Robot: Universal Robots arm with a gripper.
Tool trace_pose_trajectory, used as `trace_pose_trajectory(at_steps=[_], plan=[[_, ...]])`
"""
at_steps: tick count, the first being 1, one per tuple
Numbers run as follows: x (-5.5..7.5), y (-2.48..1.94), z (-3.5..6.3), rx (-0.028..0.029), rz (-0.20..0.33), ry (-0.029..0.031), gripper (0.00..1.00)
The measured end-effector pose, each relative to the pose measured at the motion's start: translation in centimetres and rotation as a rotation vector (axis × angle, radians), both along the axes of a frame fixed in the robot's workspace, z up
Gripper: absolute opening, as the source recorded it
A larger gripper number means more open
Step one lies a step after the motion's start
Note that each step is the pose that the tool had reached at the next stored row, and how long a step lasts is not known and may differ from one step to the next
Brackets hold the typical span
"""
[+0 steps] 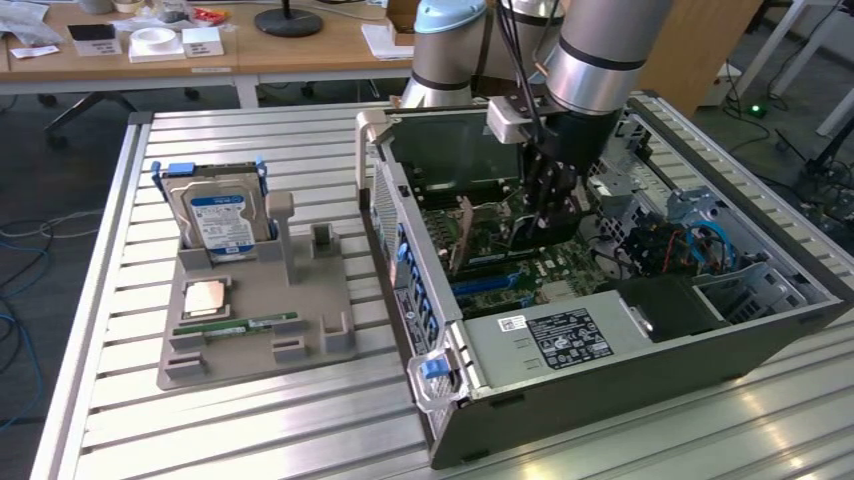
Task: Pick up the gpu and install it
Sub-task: 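Insert the gpu into the slot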
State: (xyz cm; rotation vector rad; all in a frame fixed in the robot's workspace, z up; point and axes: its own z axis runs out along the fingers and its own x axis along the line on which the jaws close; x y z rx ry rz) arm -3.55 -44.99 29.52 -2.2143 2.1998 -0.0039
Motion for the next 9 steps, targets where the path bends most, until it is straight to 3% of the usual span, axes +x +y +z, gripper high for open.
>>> trace_pose_trajectory(at_steps=[9], plan=[[-0.49,-0.63,-0.22,0.0002,0.010,-0.0004,0.26]])
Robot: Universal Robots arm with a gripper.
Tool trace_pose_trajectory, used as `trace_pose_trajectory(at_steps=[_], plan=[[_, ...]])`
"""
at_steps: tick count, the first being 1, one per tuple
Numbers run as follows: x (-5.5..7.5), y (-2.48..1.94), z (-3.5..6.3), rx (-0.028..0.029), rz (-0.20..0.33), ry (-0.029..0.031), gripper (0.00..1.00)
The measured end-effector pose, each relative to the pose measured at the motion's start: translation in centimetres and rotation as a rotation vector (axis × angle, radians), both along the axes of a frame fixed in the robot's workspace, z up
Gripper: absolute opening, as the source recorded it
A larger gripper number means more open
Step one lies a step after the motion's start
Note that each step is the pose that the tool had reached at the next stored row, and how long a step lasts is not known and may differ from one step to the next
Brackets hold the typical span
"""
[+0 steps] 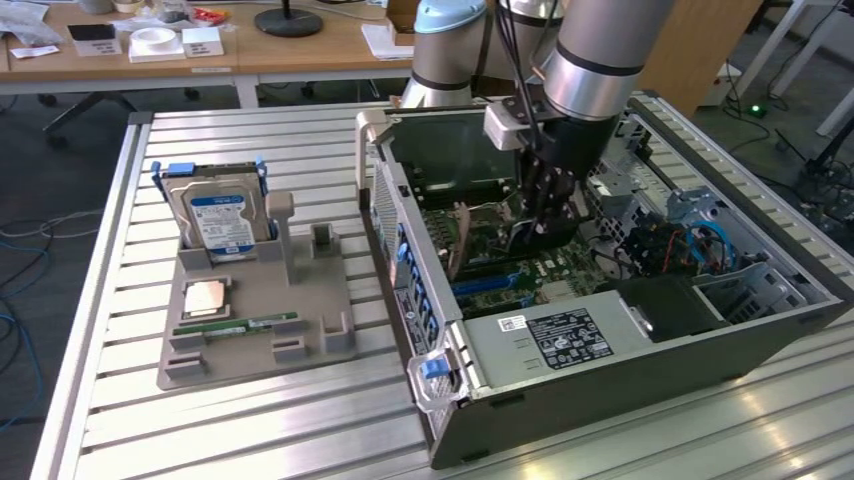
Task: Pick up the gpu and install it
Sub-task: 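Insert the gpu into the slot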
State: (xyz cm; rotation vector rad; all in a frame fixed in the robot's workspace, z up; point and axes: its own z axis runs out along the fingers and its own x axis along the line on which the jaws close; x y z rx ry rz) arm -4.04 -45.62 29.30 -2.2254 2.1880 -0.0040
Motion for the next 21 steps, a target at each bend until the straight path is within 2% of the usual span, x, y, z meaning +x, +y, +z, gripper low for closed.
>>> trace_pose_trajectory(at_steps=[4,21], plan=[[-0.13,-0.15,-0.26,0.0000,0.008,0.0000,0.26],[-0.89,-0.14,-0.85,-0.0001,0.010,0.0000,0.26]])
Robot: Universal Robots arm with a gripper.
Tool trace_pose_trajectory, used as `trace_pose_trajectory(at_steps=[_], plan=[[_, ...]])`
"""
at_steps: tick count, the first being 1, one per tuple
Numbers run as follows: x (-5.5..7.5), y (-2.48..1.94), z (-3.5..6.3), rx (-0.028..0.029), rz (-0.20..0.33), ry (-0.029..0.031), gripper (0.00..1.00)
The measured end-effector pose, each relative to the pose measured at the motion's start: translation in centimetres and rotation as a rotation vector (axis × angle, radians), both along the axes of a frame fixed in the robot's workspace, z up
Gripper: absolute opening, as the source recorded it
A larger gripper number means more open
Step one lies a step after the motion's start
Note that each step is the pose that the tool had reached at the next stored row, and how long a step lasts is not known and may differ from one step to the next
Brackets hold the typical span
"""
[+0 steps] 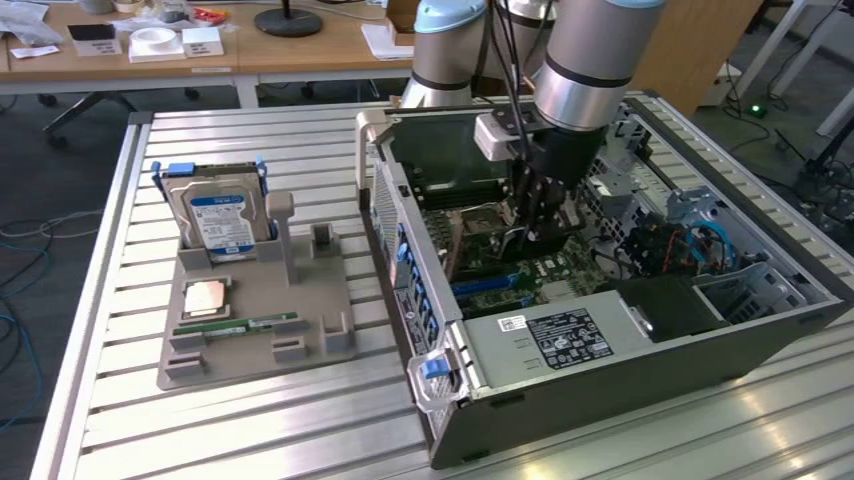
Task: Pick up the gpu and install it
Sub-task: 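Insert the gpu into the slot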
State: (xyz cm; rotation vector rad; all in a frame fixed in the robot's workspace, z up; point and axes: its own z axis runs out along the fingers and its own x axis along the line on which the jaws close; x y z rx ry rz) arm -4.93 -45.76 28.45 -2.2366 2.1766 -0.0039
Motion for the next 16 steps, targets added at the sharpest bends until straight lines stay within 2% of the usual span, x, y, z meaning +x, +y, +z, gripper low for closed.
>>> trace_pose_trajectory(at_steps=[16], plan=[[-0.48,0.01,-0.04,-0.0009,0.000,0.0000,0.26]])
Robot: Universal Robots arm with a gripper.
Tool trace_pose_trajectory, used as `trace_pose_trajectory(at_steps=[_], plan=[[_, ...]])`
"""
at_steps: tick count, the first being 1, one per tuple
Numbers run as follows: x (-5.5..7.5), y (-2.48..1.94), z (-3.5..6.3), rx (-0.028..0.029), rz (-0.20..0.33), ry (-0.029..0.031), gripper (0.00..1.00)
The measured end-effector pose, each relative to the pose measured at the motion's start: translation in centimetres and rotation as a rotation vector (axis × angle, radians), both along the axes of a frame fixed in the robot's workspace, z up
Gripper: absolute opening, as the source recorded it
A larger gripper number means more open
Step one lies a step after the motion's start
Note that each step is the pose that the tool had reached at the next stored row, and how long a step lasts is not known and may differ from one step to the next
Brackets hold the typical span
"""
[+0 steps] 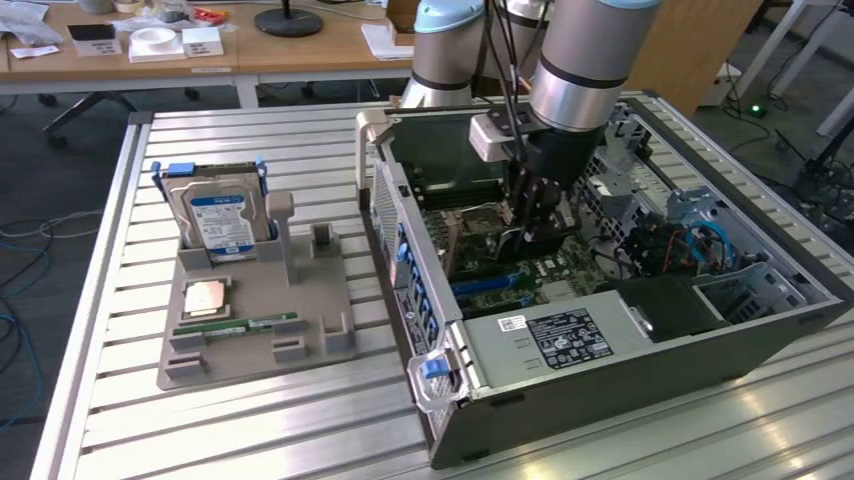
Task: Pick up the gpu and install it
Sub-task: 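Insert the gpu into the slot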
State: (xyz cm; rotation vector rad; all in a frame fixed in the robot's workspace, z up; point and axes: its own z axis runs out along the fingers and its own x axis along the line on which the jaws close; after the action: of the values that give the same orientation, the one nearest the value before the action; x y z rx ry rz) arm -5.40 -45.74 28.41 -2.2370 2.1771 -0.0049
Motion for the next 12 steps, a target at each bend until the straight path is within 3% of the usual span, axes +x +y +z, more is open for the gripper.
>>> trace_pose_trajectory(at_steps=[12], plan=[[-0.39,0.02,-0.02,-0.0022,0.000,0.0000,0.26]])
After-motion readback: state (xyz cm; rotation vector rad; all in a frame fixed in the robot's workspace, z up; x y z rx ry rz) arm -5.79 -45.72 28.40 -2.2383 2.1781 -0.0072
